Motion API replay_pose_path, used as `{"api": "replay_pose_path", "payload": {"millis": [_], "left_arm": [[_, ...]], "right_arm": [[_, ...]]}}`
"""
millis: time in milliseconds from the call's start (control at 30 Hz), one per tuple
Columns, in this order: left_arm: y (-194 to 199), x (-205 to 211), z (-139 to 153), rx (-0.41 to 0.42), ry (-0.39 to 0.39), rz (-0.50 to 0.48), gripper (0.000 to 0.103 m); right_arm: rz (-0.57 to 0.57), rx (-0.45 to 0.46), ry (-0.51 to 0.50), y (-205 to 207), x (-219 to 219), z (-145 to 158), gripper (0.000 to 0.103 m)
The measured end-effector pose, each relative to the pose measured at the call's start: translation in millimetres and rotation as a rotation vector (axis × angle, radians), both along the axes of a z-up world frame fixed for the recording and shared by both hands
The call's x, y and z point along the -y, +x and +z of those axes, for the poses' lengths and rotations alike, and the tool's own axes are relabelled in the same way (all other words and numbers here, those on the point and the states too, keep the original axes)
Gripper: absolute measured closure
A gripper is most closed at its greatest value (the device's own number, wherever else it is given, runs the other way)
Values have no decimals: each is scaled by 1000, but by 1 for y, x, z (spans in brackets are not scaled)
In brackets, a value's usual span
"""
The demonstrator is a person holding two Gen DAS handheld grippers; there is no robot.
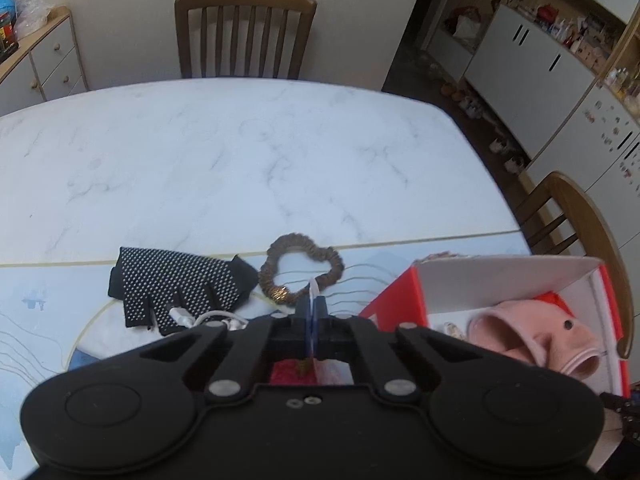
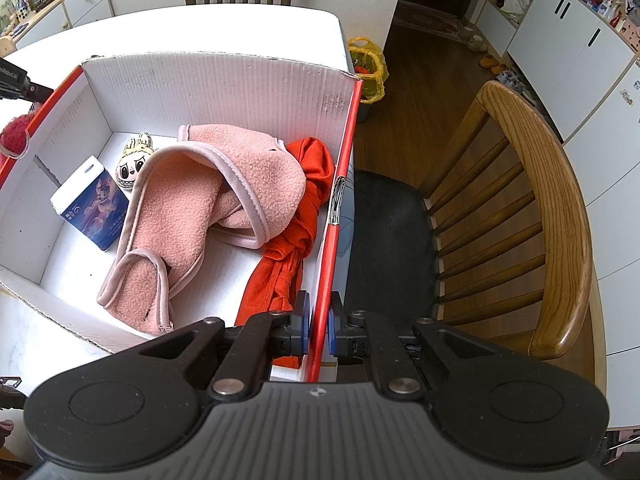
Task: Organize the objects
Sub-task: 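Move the left gripper to the pile and grasp the white printed packet, then carry the white packet into the box and release it on the pink hat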
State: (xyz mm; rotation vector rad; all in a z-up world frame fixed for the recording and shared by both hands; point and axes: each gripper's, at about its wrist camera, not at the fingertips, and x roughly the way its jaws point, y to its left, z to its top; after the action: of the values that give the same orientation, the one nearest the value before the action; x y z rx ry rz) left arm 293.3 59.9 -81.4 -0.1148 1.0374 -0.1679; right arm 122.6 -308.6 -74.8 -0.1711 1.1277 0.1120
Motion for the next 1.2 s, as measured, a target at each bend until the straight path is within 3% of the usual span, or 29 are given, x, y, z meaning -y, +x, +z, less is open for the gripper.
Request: {"api": "replay_pose_path", "payload": {"millis": [833, 1033, 1200], "left_arm": [[-53, 35, 106, 213, -76, -137, 103], [-59, 64, 116, 242, -111, -218, 103], [-59, 95, 106, 223, -129, -299, 103]], "right_arm": [[3, 2, -8, -2, 2, 3, 95], [2, 1, -7, -3, 6, 4, 95], [2, 1, -7, -3, 5, 4, 95]]}}
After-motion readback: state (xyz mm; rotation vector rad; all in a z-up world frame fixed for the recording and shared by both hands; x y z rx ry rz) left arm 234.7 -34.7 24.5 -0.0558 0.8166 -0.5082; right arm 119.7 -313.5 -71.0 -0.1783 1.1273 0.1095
